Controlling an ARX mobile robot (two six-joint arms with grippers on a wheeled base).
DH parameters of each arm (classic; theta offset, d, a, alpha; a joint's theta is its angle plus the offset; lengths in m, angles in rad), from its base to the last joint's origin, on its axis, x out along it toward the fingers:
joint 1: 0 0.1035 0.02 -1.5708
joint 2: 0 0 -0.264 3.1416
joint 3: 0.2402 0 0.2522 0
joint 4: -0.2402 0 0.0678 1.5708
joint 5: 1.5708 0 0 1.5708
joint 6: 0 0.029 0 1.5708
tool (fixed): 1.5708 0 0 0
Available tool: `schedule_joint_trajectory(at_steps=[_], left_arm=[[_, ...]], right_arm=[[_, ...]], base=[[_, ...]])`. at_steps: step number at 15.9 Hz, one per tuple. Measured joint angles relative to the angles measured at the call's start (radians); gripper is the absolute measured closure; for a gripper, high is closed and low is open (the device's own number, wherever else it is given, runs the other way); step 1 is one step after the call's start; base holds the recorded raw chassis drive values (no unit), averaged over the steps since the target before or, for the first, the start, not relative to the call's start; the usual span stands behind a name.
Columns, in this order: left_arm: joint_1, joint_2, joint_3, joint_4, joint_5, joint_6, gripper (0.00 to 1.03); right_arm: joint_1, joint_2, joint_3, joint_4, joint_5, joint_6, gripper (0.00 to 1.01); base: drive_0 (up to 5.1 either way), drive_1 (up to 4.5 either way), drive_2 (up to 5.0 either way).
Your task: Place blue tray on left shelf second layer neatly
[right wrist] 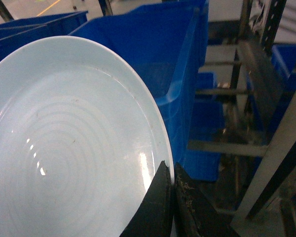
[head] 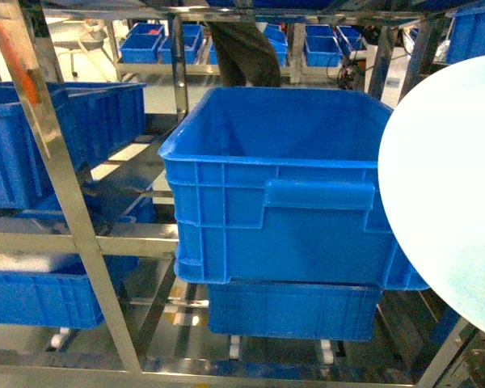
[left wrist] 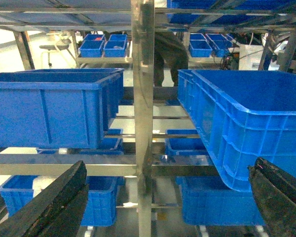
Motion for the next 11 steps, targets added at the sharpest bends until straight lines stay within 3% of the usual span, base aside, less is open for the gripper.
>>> schedule_joint_trajectory(at_steps=[2, 3, 5, 9, 11], left_arm=[[0.000, 0.000, 0.000, 0.000, 0.000, 0.000, 0.05], [0.000, 0.000, 0.000, 0.000, 0.000, 0.000, 0.05], [0.000, 0.000, 0.000, 0.000, 0.000, 0.000, 0.05], [0.000, 0.000, 0.000, 0.000, 0.000, 0.000, 0.05], [0.000, 0.000, 0.000, 0.000, 0.000, 0.000, 0.05]], right_arm=[[-0.051, 0.128, 0.095, -0.177, -0.081, 0.068, 0.99], [-0.077, 0.228, 0.140, -0.186, -0.095, 0.099, 0.99], [-0.072, 0.404, 0.229, -0.163, -0.060, 0.171, 0.99], [0.054, 0.571, 0.448, -0.119, -0.019, 0.332, 0.99], [0.139, 0.629, 0.509, -0.110, 0.038, 0.391, 0.99]], base=[[0.0, 0.00, 0.0], [0.0, 0.00, 0.0], [0.0, 0.00, 0.0], [0.0, 0.00, 0.0], [0.0, 0.00, 0.0]])
